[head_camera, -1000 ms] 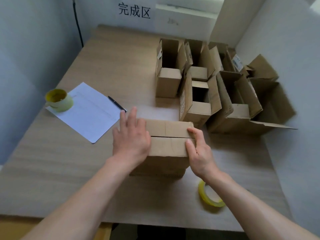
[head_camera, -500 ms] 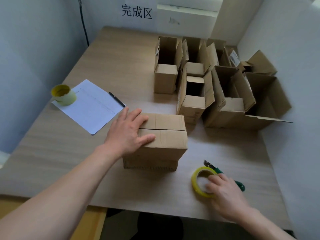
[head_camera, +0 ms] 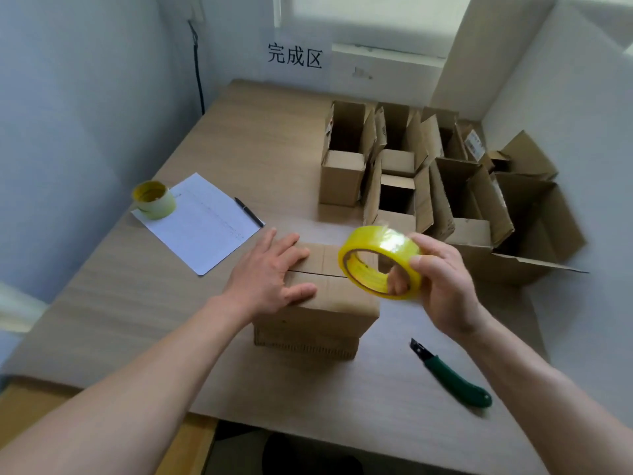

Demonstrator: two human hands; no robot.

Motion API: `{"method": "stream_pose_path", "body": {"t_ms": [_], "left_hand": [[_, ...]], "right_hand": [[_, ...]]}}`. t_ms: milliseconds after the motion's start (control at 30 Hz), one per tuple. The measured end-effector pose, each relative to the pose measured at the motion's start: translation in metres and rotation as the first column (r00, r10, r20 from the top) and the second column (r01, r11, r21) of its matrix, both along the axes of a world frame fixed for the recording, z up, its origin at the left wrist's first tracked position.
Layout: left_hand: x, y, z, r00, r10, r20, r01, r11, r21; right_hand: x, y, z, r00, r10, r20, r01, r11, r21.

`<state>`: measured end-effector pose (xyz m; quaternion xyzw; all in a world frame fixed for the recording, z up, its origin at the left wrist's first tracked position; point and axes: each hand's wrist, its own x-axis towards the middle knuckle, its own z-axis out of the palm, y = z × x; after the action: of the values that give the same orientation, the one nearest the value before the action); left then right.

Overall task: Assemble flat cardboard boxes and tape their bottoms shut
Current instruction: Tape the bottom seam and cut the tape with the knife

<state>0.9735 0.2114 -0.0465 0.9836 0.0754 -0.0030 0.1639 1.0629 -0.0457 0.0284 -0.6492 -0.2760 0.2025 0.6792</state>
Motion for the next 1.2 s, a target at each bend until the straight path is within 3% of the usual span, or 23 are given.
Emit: {"method": "stream_pose_path", "body": {"t_ms": [67, 167, 267, 333, 400, 467, 567, 667, 767, 833, 900, 967, 1033, 1100, 1133, 1200], "left_hand": [[-0.002, 0.002, 0.001, 1.0, -0.021, 0.023, 0.021, 1.0, -0.003], [-0.009, 0.003, 0.004, 0.991, -0.051, 0.121, 0.054, 0.998, -0.019], [-0.015, 0.001, 0.012, 0.938, 0.106, 0.33, -0.023, 0.969, -0.248], [-0.009, -0.003, 0.025, 0.889, 0.231, 0.396, -0.031, 0.892, -0.452], [0.004, -0.005, 0.044, 0.922, 0.259, 0.287, -0.021, 0.775, -0.632], [0.017, -0.005, 0.064, 0.98, 0.174, 0.096, -0.044, 0.663, -0.747], [0.03, -0.004, 0.08, 0.993, -0.002, -0.118, -0.101, 0.503, -0.858], [0.035, -0.002, 0.082, 0.985, -0.066, -0.161, -0.119, 0.422, -0.899], [0.036, -0.004, 0.081, 0.99, 0.056, -0.129, -0.14, 0.362, -0.922], [0.034, -0.007, 0.078, 0.982, 0.186, -0.037, -0.117, 0.445, -0.888], [0.03, -0.012, 0.075, 0.945, 0.285, 0.158, -0.072, 0.655, -0.752], [0.024, -0.018, 0.074, 0.888, 0.288, 0.357, -0.034, 0.817, -0.575], [0.019, -0.021, 0.073, 0.842, 0.252, 0.477, -0.018, 0.897, -0.442], [0.014, -0.02, 0.073, 0.831, 0.283, 0.478, -0.058, 0.9, -0.432], [0.012, -0.018, 0.072, 0.837, 0.352, 0.42, -0.095, 0.848, -0.521], [0.006, -0.006, 0.071, 0.843, 0.504, 0.189, -0.167, 0.579, -0.798]], "right_hand": [[-0.004, 0.032, -0.002, 0.996, 0.073, 0.047, -0.068, 0.994, -0.09], [-0.005, 0.055, -0.018, 0.998, 0.051, 0.027, -0.047, 0.99, -0.137], [0.002, 0.059, -0.023, 0.999, 0.035, 0.023, -0.03, 0.987, -0.157], [0.006, 0.06, -0.024, 0.999, 0.043, 0.019, -0.039, 0.984, -0.173], [0.008, 0.061, -0.024, 0.998, 0.057, 0.017, -0.053, 0.984, -0.17], [0.008, 0.063, -0.022, 0.997, 0.075, 0.017, -0.071, 0.985, -0.16], [0.01, 0.063, -0.023, 0.996, 0.089, 0.016, -0.086, 0.985, -0.149], [0.014, 0.062, -0.023, 0.993, 0.115, 0.018, -0.111, 0.984, -0.141], [0.017, 0.061, -0.023, 0.991, 0.136, 0.001, -0.134, 0.982, -0.133], [0.017, 0.06, -0.027, 0.991, 0.133, -0.014, -0.134, 0.984, -0.12], [0.016, 0.058, -0.031, 0.991, 0.133, -0.024, -0.135, 0.985, -0.109], [0.015, 0.056, -0.036, 0.992, 0.128, -0.022, -0.129, 0.985, -0.116], [0.015, 0.054, -0.041, 0.993, 0.115, -0.005, -0.114, 0.983, -0.143], [0.016, 0.053, -0.045, 0.994, 0.059, 0.092, -0.041, 0.98, -0.192], [0.017, 0.053, -0.046, 0.987, 0.017, 0.159, 0.017, 0.977, -0.212], [0.021, 0.054, -0.048, 0.96, -0.071, 0.27, 0.131, 0.969, -0.211]]}}
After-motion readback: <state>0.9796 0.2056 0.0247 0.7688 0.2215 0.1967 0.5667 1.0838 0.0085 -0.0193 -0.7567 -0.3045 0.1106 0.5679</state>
